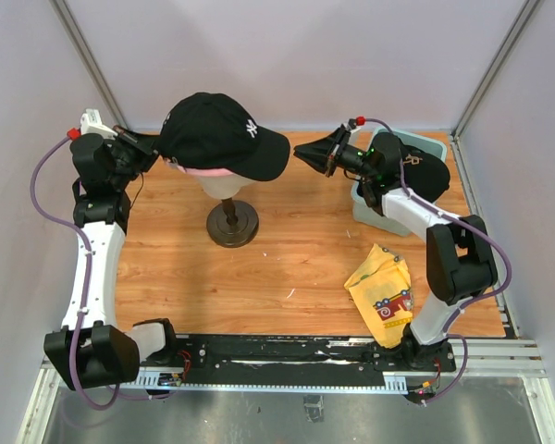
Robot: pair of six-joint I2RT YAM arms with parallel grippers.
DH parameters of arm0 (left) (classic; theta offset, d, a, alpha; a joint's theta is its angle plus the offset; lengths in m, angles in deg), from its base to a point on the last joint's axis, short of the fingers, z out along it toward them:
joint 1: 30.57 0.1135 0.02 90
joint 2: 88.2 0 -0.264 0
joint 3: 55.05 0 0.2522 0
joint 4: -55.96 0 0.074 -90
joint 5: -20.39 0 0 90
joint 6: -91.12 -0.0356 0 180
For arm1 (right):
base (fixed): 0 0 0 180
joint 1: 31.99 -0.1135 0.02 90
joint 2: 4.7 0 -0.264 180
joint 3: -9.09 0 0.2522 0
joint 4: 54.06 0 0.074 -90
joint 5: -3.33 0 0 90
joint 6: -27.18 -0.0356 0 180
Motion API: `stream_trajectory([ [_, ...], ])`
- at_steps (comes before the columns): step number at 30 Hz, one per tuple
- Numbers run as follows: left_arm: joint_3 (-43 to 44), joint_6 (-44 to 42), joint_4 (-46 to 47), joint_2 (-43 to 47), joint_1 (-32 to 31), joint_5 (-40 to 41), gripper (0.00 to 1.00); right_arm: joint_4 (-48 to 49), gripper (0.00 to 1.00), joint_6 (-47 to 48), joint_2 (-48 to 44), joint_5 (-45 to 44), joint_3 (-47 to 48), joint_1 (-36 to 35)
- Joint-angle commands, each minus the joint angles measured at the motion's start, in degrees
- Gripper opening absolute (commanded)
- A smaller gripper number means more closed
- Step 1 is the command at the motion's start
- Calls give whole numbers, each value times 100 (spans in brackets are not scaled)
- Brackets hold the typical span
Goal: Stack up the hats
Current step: Stack the hat on the hat.
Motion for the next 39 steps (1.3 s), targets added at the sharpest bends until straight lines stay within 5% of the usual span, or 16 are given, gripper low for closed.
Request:
stream_trajectory([
  [1, -131, -276, -1035, -227, 57, 418, 4, -290, 20, 215, 60, 53, 189, 209],
  [5, -118, -276, -1064, -206, 64, 439, 5, -527, 19, 395, 64, 71, 445, 215],
  [15, -11, -87, -1021, -36, 62, 601, 45, -1308, 25, 1044, -187, 75, 584, 286],
  [24, 105, 112, -1122, 249, 64, 932, 47, -2730, 30, 2193, -532, -9, 828, 389],
  [39, 336, 498, -1035, 409, 66, 984, 55, -3777, 33, 3065, -900, -251, 1011, 467],
])
